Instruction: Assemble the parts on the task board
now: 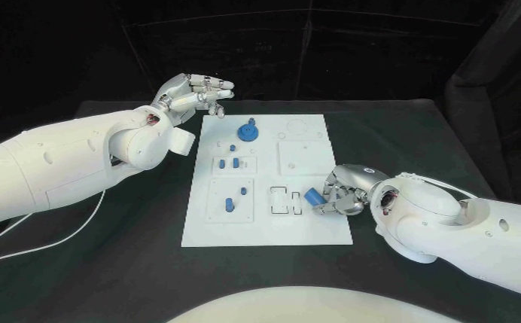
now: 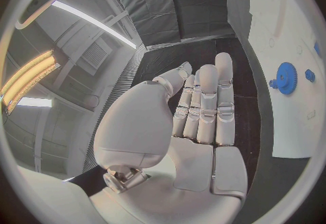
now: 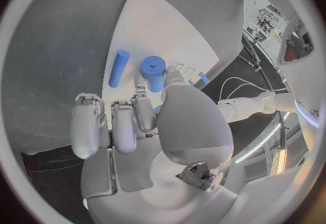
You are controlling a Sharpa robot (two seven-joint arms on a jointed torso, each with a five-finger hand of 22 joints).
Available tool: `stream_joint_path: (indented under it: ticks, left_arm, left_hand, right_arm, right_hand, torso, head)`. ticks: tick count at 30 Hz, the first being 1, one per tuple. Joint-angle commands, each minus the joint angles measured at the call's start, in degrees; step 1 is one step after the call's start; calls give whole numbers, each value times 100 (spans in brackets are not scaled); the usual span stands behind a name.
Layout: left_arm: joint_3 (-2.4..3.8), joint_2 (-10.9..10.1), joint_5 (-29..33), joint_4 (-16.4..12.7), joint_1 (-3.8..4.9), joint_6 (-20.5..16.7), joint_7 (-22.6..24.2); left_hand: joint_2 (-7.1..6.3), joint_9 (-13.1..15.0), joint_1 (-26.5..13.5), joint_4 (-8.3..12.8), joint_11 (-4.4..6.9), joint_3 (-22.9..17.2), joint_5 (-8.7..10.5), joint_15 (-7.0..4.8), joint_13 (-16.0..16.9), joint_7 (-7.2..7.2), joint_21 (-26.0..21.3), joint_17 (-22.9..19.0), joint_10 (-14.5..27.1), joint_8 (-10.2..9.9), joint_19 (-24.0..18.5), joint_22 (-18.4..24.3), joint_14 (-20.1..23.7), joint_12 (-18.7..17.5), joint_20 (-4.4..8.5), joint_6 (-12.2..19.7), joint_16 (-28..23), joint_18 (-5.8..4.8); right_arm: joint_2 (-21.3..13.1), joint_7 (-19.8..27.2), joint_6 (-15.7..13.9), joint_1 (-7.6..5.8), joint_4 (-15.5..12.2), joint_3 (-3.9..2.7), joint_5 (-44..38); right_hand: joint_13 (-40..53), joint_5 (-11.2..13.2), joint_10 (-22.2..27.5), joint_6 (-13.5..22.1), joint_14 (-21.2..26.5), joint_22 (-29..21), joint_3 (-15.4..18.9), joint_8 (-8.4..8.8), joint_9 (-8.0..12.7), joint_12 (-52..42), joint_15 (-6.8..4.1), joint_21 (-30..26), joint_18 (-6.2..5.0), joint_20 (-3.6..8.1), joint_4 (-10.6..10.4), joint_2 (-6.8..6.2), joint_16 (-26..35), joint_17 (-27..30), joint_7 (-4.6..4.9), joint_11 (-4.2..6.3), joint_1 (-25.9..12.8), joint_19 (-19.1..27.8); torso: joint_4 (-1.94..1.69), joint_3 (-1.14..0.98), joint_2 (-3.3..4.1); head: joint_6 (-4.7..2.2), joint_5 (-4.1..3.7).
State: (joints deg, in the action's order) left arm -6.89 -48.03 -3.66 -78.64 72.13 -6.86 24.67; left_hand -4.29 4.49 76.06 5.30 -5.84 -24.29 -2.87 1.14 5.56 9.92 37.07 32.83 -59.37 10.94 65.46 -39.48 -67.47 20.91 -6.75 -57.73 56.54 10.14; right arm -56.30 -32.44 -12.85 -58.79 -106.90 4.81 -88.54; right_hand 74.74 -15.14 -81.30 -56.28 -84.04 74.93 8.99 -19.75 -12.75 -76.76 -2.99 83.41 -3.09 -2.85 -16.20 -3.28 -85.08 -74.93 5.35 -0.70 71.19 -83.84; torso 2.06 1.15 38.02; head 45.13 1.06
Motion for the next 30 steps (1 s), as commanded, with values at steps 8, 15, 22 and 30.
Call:
stream_joint_path:
  ticks: [8,15,22,30]
  left_arm:
    - [2,-11,15,-6,7,105,23]
    - [2,-20,15,-11,7,120,16]
    - [1,-25,15,-12,7,123,15]
    - [0,-20,15,-12,7,128,15]
  left_hand:
    - [51,-9,-4,-1,-8,56,2,2,8,5,-36,-12,35,23,-44,11,43,25,-10,35,-32,33]
    - [51,-9,-4,-1,-8,56,2,2,8,5,-36,-12,35,23,-44,11,43,25,-10,35,-32,33]
    - [51,-9,-4,-1,-8,56,2,2,8,5,-36,-12,35,23,-44,11,43,25,-10,35,-32,33]
    - [51,-9,-4,-1,-8,56,2,2,8,5,-36,-12,35,23,-44,11,43,25,-10,35,-32,33]
  right_arm:
    - [202,-145,15,43,159,0,-212]
    - [205,-178,-265,58,146,-1,-2]
    - [24,72,-1048,59,-84,-3,558]
    - [-87,433,-1721,55,-414,-10,1168]
  right_hand:
    - [50,-226,-43,80,-405,387,75,-96,-72,-36,-35,34,68,2,5,63,-36,-471,0,-6,117,-206]
    - [137,-781,-77,56,-404,400,148,-207,-173,-66,-52,41,69,13,-14,170,-39,-476,-29,18,169,-206]
    - [257,-1501,-153,-38,-412,445,165,-266,-257,-135,-92,66,77,55,-31,336,-60,-520,-81,67,166,-223]
    - [268,-1648,-159,-78,-415,448,168,-267,-293,-123,-111,68,77,78,-26,396,-66,-534,-103,87,176,-224]
  torso:
    - [-5,-1,0]
    - [5,5,-11]
    - [-3,-1,-9]
    - [-14,2,-8]
  head:
    - [9,4]
    - [8,-16]
    - [-5,-17]
    - [-28,-19]
